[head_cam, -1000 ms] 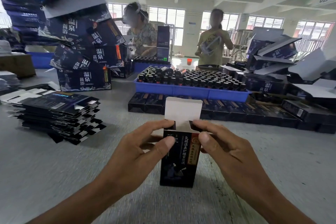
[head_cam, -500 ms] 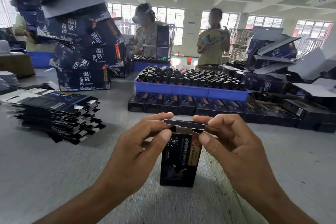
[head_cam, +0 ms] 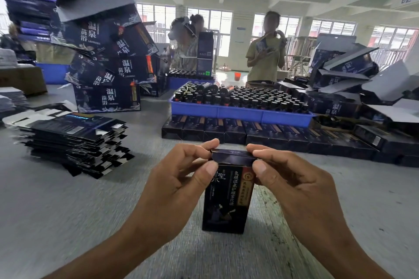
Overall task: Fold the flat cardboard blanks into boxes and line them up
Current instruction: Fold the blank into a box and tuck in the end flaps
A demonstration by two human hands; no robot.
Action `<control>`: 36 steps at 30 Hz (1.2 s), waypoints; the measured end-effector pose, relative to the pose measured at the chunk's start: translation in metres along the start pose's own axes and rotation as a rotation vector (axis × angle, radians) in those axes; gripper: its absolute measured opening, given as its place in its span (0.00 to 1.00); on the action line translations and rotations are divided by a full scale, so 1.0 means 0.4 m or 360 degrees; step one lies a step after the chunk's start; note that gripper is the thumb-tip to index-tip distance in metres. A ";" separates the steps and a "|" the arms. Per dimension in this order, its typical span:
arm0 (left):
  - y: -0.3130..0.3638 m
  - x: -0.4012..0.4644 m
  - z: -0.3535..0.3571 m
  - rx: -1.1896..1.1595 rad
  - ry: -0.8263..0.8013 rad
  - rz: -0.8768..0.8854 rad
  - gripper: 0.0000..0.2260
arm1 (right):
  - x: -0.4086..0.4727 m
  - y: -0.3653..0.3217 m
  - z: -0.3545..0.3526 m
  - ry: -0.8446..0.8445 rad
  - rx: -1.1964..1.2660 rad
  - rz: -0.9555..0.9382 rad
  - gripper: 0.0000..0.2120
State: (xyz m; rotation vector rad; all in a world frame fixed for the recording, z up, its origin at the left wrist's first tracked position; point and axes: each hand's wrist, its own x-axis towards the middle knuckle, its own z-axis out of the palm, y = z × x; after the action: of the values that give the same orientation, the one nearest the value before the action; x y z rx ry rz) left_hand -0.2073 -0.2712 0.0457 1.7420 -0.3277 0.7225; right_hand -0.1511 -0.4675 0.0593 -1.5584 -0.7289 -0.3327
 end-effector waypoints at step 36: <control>-0.024 0.024 -0.021 0.0555 0.0008 0.0626 0.11 | 0.002 0.027 -0.010 -0.0015 -0.0346 -0.0340 0.04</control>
State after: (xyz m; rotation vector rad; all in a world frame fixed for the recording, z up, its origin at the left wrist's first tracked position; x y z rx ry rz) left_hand -0.1970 -0.2591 0.0456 2.0282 -0.5780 1.1190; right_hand -0.1427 -0.4709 0.0519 -1.6896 -0.8926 -0.5793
